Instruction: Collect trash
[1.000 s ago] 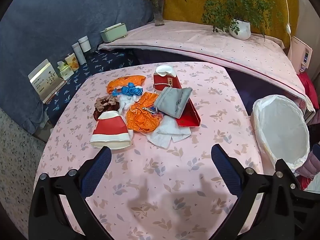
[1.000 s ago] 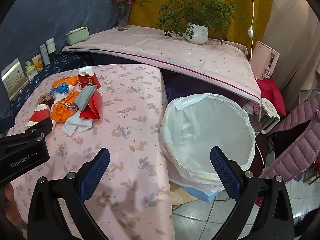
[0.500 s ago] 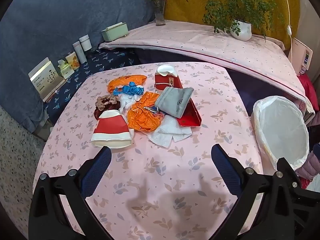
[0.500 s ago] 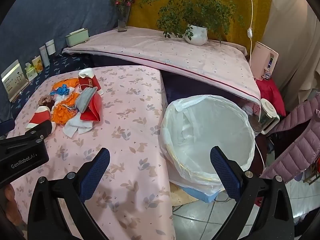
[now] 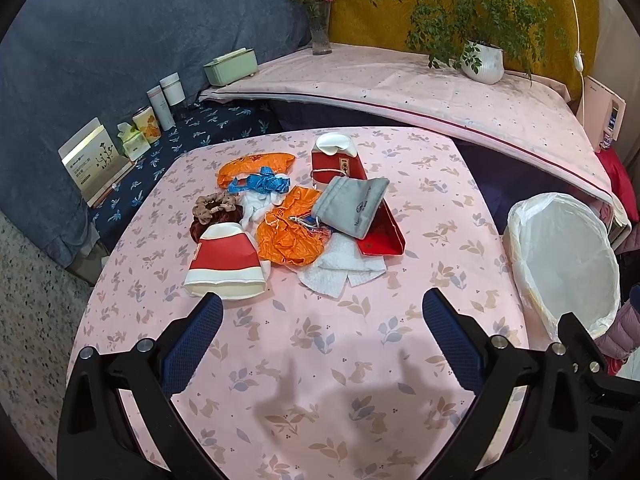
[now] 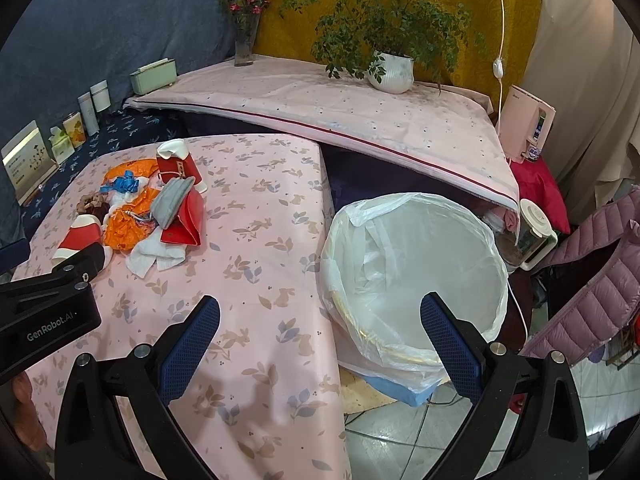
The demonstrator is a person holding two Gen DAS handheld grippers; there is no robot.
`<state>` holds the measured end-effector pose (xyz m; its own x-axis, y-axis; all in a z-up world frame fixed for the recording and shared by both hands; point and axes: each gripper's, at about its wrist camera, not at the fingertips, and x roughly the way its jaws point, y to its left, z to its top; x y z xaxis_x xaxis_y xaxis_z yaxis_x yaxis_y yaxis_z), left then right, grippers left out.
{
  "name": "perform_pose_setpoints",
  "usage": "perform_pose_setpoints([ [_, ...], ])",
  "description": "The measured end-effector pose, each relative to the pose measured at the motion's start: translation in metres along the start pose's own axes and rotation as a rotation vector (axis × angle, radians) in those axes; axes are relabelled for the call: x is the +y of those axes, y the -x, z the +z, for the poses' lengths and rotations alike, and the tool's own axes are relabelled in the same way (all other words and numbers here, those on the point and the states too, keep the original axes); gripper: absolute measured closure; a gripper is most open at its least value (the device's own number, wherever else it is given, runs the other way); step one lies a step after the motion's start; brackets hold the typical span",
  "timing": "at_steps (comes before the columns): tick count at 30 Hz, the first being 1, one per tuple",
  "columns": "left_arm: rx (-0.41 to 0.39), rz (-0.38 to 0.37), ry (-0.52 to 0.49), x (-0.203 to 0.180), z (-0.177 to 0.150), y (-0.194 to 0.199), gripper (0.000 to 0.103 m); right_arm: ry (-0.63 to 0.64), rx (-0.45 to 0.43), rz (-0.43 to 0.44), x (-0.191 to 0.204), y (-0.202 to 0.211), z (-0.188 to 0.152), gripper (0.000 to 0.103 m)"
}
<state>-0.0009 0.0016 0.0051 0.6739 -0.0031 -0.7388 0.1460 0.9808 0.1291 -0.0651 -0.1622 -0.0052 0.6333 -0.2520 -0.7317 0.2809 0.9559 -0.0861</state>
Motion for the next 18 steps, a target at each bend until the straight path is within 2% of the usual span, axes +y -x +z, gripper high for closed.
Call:
perform_pose_setpoints([
  [18,-0.019,0.005,0.004,0.006,-0.0027,-0.0012,0.008,-0.002,-0.007,-0.004,0.0017,0.0029,0.0007,0.007],
])
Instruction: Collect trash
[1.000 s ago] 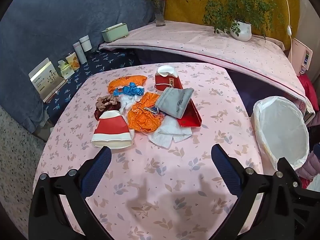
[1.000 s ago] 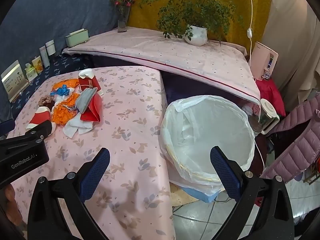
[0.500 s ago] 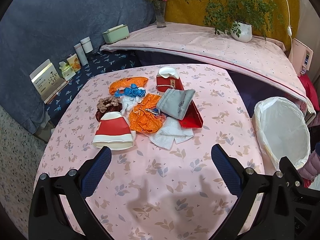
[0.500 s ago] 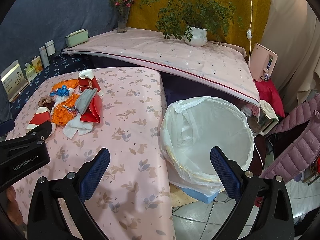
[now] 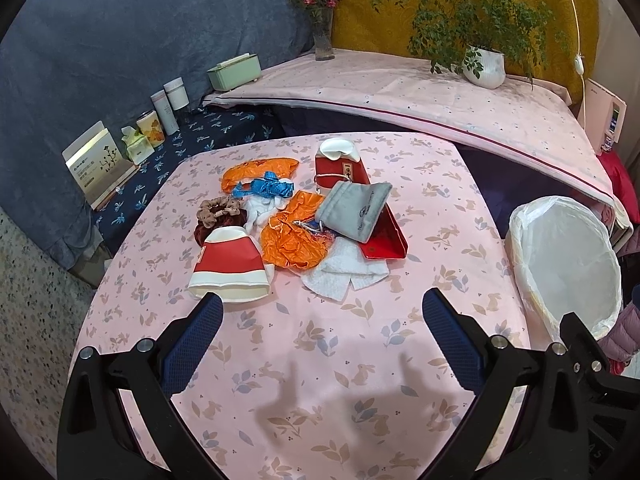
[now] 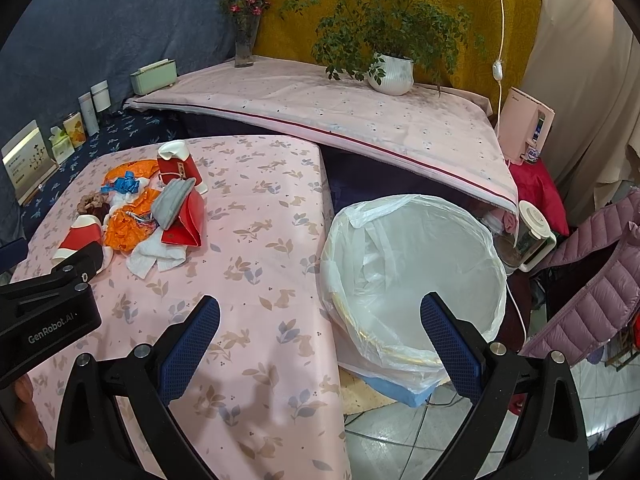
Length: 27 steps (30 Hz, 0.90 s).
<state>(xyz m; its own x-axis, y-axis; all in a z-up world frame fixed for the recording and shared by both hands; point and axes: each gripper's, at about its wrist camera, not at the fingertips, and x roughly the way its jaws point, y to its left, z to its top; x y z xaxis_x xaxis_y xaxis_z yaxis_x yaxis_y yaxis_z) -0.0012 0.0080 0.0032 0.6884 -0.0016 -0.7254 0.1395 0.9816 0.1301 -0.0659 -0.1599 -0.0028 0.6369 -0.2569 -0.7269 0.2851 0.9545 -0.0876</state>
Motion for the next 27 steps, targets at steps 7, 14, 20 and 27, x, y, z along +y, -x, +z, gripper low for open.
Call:
perform_pose_setpoints([
  [7,-0.001,0.0,0.004,0.0007,-0.0007,-0.0006,0.008,-0.001,-0.002,0.001,-0.0003,0.001,0.0016,0.007],
  [14,-0.003,-0.011,0.01,0.0008,-0.0038,0.0011,0.008,-0.001,-0.004,-0.002,-0.0004,0.0021,0.003,0.007],
  [20,-0.001,-0.015,0.013,-0.0008,-0.0041,0.0013,0.008,0.0,-0.006,-0.003,-0.0004,0.0031,0.0038,0.007],
  [27,-0.008,-0.012,0.021,-0.0012,-0.004,0.002,0.008,0.003,-0.01,-0.006,0.0002,0.0045,0.0045,0.007],
])
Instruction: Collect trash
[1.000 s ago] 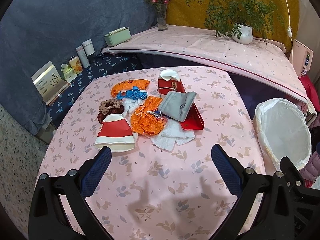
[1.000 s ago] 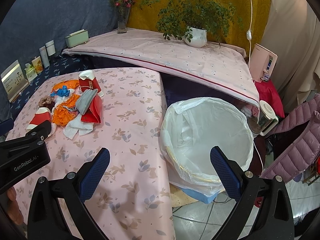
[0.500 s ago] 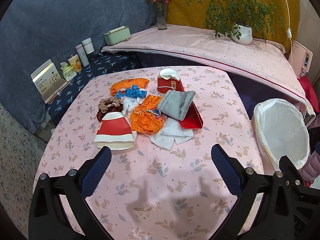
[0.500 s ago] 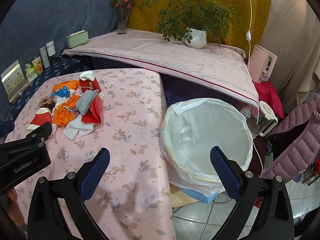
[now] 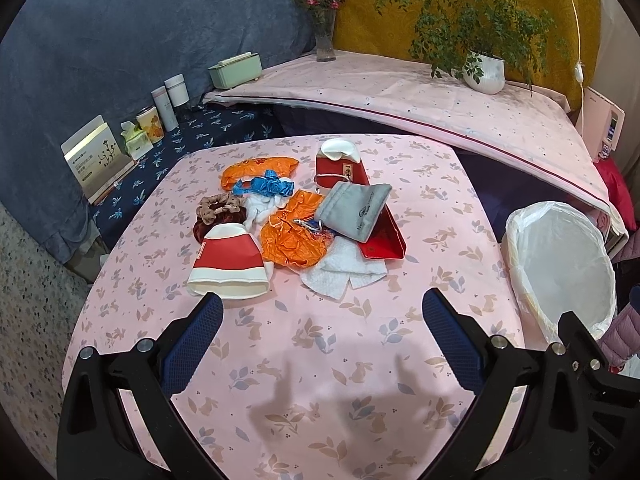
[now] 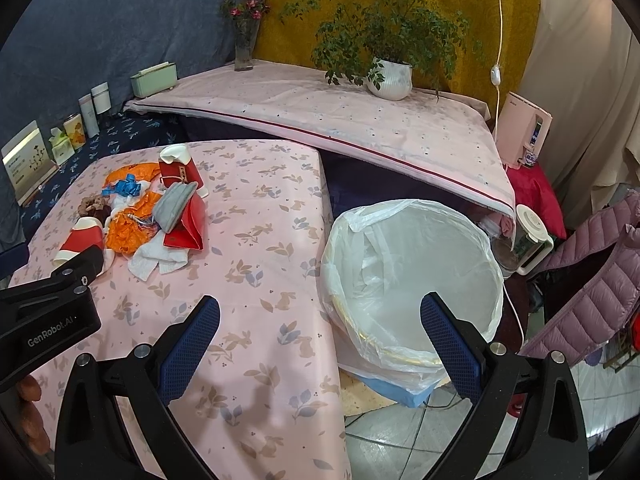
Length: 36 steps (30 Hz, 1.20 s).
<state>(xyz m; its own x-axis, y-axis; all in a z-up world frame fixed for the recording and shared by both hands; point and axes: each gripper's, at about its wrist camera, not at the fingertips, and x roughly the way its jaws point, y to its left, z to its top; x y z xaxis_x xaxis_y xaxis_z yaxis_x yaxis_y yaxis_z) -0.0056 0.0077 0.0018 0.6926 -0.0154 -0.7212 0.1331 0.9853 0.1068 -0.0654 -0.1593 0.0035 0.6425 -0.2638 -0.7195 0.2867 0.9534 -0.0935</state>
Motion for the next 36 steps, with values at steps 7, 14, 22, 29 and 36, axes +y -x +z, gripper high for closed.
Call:
perform_pose_setpoints([
  [7,-0.005,-0.005,-0.002,0.003,0.001,0.002,0.008,0.0,-0.001,0.0,-0.001,0.001,0.002,0.007],
  [14,-0.006,-0.005,0.0,0.004,0.002,0.002,0.008,0.001,-0.004,-0.002,0.0,0.002,0.003,0.007],
  [22,-0.006,-0.005,0.0,0.004,0.002,0.002,0.008,0.001,-0.005,-0.001,0.0,0.002,0.002,0.007],
  [29,-0.006,-0.005,0.001,0.004,0.001,0.002,0.008,0.003,-0.007,-0.002,0.001,0.004,0.004,0.007],
  [36,-0.001,-0.013,0.017,0.01,0.007,-0.005,0.008,-0.001,-0.016,-0.006,0.003,0.006,0.01,0.007],
])
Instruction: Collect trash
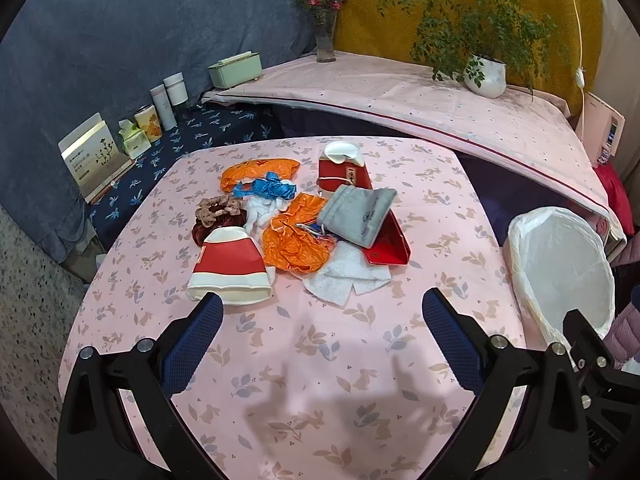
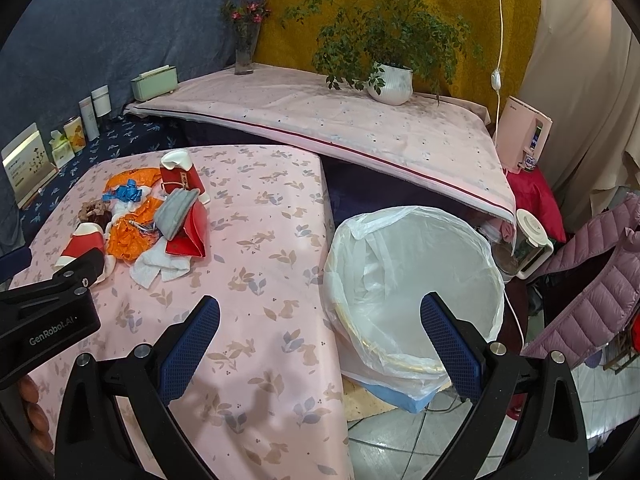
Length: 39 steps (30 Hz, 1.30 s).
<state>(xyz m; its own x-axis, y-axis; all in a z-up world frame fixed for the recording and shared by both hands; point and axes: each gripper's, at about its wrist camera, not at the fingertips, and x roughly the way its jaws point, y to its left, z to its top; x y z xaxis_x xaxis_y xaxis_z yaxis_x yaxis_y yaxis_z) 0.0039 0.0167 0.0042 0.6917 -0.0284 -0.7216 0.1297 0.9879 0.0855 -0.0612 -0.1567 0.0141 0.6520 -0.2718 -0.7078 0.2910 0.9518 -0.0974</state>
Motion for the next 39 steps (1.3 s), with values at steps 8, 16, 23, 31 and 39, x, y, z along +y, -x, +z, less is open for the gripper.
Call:
perform_pose_setpoints([
  [8,0.042,0.038,0.088,0.047,0.004,-0.031,0.008,0.013,-0.018,0.017,0.018,-0.017,0.01,0.007],
  [16,0.071,0.083,0.172,0.103,0.007,-0.066,0.008,0.057,-0.03,0.076,0.055,-0.048,0.02,0.007],
  [23,0.126,0.06,0.235,0.138,0.006,-0.102,0.008,0.101,-0.013,0.137,0.094,-0.084,0.032,0.013],
  [31,0.194,-0.027,0.293,0.151,0.005,-0.131,0.017,0.096,0.08,0.194,0.12,-0.139,0.038,0.037],
  [39,0.244,-0.094,0.292,0.148,0.0,-0.142,0.054,0.116,0.136,0.212,0.134,-0.168,0.036,0.07],
])
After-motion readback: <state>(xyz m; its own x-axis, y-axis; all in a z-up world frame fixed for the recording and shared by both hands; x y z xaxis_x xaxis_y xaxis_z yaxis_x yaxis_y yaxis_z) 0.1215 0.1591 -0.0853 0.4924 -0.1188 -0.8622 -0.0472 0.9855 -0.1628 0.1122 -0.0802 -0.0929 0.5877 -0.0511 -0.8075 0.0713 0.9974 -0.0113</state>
